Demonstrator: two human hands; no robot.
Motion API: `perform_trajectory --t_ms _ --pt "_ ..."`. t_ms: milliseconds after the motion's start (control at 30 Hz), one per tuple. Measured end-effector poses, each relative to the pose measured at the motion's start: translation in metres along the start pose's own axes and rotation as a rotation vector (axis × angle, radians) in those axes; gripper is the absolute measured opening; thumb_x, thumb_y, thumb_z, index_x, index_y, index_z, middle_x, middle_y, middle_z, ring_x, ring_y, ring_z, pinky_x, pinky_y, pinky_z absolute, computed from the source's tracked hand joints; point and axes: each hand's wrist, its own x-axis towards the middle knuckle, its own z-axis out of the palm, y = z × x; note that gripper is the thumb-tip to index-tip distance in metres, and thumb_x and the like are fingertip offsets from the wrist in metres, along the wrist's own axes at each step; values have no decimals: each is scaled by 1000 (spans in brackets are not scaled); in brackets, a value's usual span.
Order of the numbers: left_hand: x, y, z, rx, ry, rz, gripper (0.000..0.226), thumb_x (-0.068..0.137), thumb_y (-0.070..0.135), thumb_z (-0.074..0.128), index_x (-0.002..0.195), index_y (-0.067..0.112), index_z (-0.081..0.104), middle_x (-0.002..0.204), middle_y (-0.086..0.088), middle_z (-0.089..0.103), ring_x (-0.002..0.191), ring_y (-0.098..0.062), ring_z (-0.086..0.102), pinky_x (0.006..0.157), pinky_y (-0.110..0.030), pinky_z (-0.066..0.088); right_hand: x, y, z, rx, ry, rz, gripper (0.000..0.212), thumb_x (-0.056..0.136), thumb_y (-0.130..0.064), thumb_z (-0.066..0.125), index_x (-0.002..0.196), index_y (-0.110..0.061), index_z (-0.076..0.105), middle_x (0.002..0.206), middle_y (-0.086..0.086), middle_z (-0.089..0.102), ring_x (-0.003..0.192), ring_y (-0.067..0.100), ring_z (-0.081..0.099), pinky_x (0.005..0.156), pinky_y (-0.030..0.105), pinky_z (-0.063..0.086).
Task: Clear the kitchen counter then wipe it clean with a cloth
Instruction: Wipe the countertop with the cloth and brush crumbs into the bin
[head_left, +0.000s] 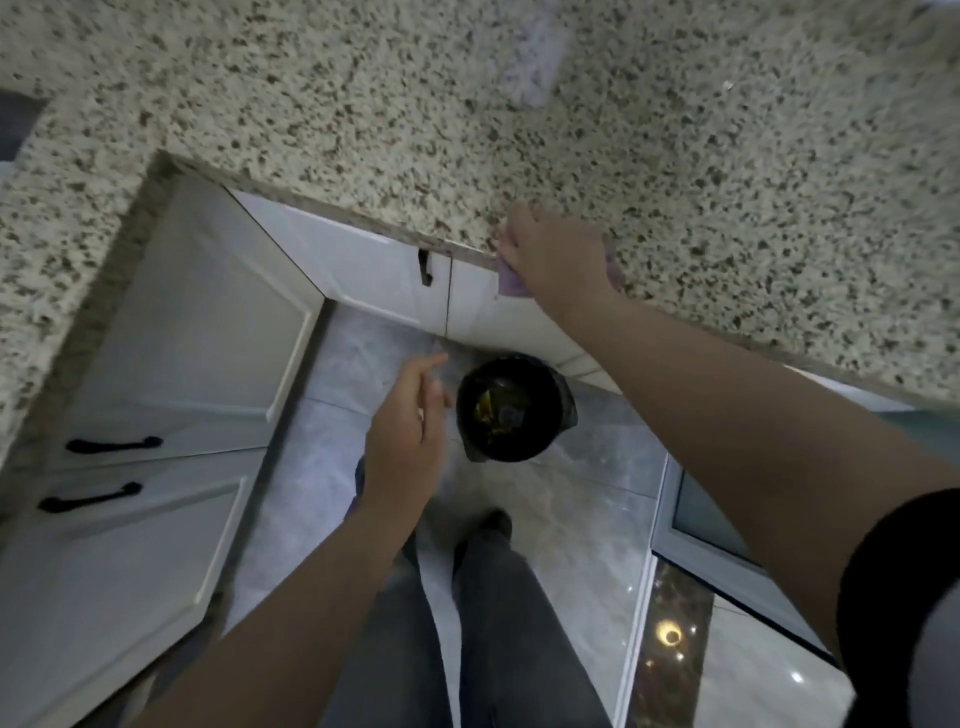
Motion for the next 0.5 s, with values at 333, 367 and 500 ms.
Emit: perform_trajectory --t_ms 333,367,500 --pt "-48 -28 38 -51 -155 7 27 103 33 36 125 33 52 85 12 64 75 -6 63 65 -38 57 -97 26 12 63 20 203 28 103 -29 43 111 -7 56 81 7 63 64 27 59 50 34 32" --pt "-49 -32 44 -50 -162 2 27 103 34 36 124 31 52 86 12 64 74 -6 63 64 -39 57 -105 24 20 183 -9 270 31 104 -31 40 111 -6 55 83 10 63 69 29 61 53 36 34" --pt "-36 -65 76 -77 -272 -56 28 99 39 40 121 28 53 91 8 67 76 -12 65 67 -40 58 -124 5 72 719 29 540 27 103 -28 45 90 -5 52 71 11 57 66 30 55 55 36 33"
